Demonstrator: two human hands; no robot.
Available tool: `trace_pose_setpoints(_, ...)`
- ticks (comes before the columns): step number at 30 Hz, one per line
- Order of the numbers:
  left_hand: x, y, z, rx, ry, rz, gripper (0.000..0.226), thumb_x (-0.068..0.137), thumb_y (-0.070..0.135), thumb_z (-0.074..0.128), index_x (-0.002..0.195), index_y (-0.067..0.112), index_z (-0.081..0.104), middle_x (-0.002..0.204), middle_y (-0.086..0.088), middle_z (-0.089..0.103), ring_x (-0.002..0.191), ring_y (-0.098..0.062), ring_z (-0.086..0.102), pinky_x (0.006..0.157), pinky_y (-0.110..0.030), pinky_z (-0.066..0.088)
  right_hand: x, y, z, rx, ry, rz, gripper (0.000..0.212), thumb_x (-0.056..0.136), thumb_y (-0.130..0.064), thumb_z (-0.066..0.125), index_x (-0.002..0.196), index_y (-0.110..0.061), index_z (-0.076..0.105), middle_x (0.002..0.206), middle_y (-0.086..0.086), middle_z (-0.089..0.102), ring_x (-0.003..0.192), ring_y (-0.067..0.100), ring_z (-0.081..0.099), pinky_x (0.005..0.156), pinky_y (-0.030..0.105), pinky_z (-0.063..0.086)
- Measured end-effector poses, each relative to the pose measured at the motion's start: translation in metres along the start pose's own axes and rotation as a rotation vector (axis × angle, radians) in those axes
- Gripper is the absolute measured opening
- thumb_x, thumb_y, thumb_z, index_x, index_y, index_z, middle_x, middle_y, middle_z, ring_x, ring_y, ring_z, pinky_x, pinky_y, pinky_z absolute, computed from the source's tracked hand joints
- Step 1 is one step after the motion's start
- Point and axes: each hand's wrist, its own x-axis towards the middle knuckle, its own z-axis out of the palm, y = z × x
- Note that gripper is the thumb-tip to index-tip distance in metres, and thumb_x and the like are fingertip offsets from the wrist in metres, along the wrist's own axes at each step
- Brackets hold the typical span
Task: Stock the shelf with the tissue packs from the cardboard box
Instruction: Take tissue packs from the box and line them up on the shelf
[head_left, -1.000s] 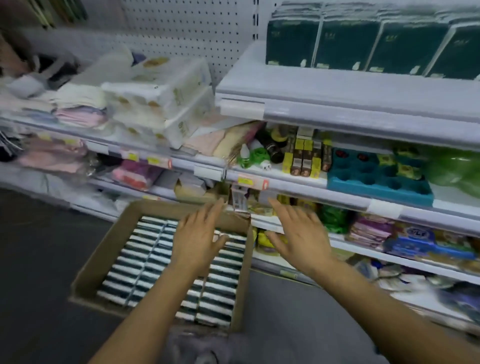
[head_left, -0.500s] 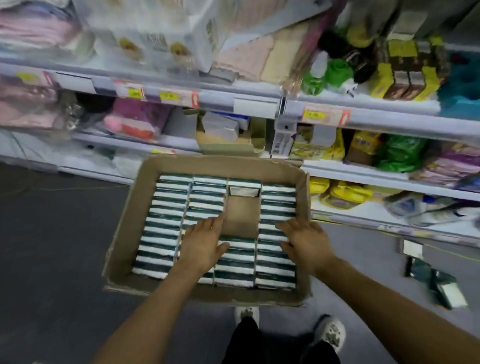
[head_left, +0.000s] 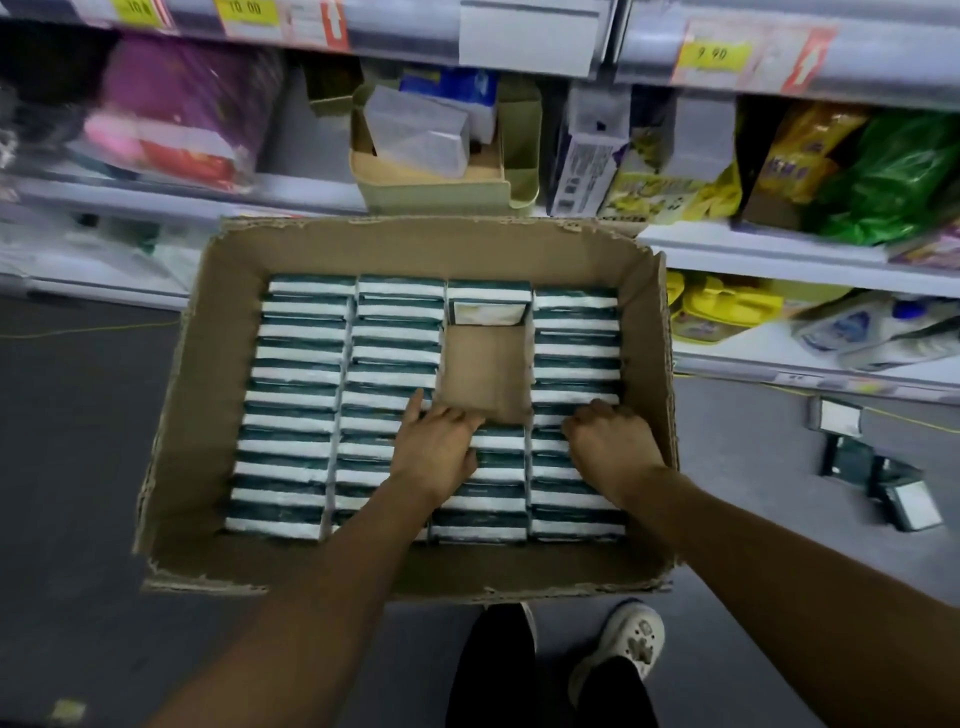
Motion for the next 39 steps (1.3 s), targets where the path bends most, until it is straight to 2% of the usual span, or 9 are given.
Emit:
trace_pose_setpoints(10, 0.009, -0.002, -0.016, 0.111, 0.059, 0.062, 0.031, 0.089, 0.023, 0.054, 0.118, 0.02, 0.064, 0.105, 0.0, 0.07, 0.108, -0.017, 0.058, 0.12, -0.032, 0.008, 0.002, 0.006, -0.012, -0.015, 0.018, -0.001, 0.023, 0.088, -0.011, 0.054, 0.105, -0.019, 0.066, 0.111, 0.001, 0.063, 0.116, 0.025, 0.049, 0.094, 0.035, 0.039)
trace_pose_setpoints(14, -0.012, -0.008, -0.044, -0.298, 0.1, -0.072, 0.033, 0.092, 0.025, 0.052, 0.122, 0.013, 0.059, 0.098, -0.007, 0.068, 0.094, -0.024, 0.061, 0.091, -0.032, 0.045, -0.023, 0.025, -0.035, 0.364, 0.286, 0.004, 0.008, 0.083, -0.007, 0.064, 0.079, -0.013, 0.062, 0.083, 0.007, 0.064, 0.088, 0.032, 0.059, 0.07, 0.035, 0.042)
trace_pose_setpoints(17, -0.031, -0.005, -0.072, -0.635, 0.136, -0.21, 0.018, 0.094, 0.025, 0.052, 0.105, 0.011, 0.051, 0.078, -0.005, 0.057, 0.075, -0.029, 0.055, 0.058, -0.034, 0.038, -0.044, 0.043, -0.065, 0.689, 0.313, 0.093, 0.009, 0.091, -0.012, 0.056, 0.082, -0.013, 0.055, 0.077, 0.004, 0.061, 0.074, 0.026, 0.056, 0.061, 0.036, 0.043)
trace_pose_setpoints(21, -0.053, 0.013, -0.117, -1.024, 0.188, -0.288, 0.04, 0.099, 0.02, 0.048, 0.135, 0.035, 0.04, 0.079, -0.016, 0.058, 0.065, -0.029, 0.052, 0.059, -0.031, 0.037, -0.066, 0.068, -0.11, 1.041, 0.432, 0.174, 0.014, 0.093, -0.01, 0.057, 0.079, -0.009, 0.054, 0.073, 0.008, 0.058, 0.071, 0.024, 0.055, 0.063, 0.034, 0.042)
trace_pose_setpoints(23, -0.064, 0.032, -0.148, -1.125, 0.229, -0.26, 0.044, 0.099, 0.012, 0.044, 0.124, 0.047, 0.052, 0.082, -0.015, 0.06, 0.066, -0.033, 0.05, 0.06, -0.031, 0.038, -0.086, 0.078, -0.134, 1.108, 0.558, 0.151, 0.017, 0.092, -0.011, 0.059, 0.076, -0.012, 0.053, 0.071, 0.003, 0.057, 0.068, 0.019, 0.053, 0.061, 0.033, 0.039)
trace_pose_setpoints(27, -0.085, 0.086, -0.217, -1.291, 0.192, -0.221, 0.033, 0.1, 0.012, 0.044, 0.102, 0.031, 0.072, 0.089, -0.001, 0.062, 0.071, -0.016, 0.055, 0.054, -0.02, 0.043, -0.143, 0.094, -0.178, 0.897, 0.88, -0.007, 0.015, 0.092, -0.018, 0.062, 0.081, -0.025, 0.056, 0.083, -0.007, 0.059, 0.079, 0.017, 0.056, 0.067, 0.039, 0.047)
trace_pose_setpoints(31, -0.105, 0.155, -0.272, -1.472, 0.161, -0.251, 0.062, 0.072, 0.082, 0.056, 0.107, 0.033, 0.073, 0.113, 0.001, 0.066, 0.103, -0.023, 0.063, 0.093, -0.044, 0.053, -0.198, 0.122, -0.2, 0.385, 1.133, -0.233, 0.005, 0.091, -0.02, 0.063, 0.087, -0.019, 0.065, 0.105, 0.004, 0.066, 0.097, 0.027, 0.06, 0.069, 0.042, 0.045)
trace_pose_setpoints(36, -0.113, 0.233, -0.317, -1.536, 0.276, -0.124, 0.009, 0.085, 0.037, 0.072, 0.09, 0.03, 0.07, 0.103, 0.005, 0.07, 0.102, -0.029, 0.066, 0.09, -0.051, 0.055, -0.26, 0.172, -0.212, 0.26, 1.225, -0.248, 0.014, 0.09, -0.033, 0.062, 0.089, -0.02, 0.068, 0.117, 0.007, 0.064, 0.107, 0.03, 0.058, 0.081, 0.042, 0.044)
trace_pose_setpoints(39, -0.111, 0.269, -0.337, -1.501, 0.381, -0.047, 0.012, 0.085, 0.037, 0.071, 0.095, 0.034, 0.065, 0.113, 0.007, 0.066, 0.102, -0.016, 0.061, 0.08, -0.038, 0.054, -0.299, 0.201, -0.22, 0.555, 1.235, -0.044, 0.044, 0.087, -0.051, 0.061, 0.118, -0.02, 0.061, 0.13, 0.0, 0.054, 0.121, 0.016, 0.048, 0.099, 0.031, 0.037)
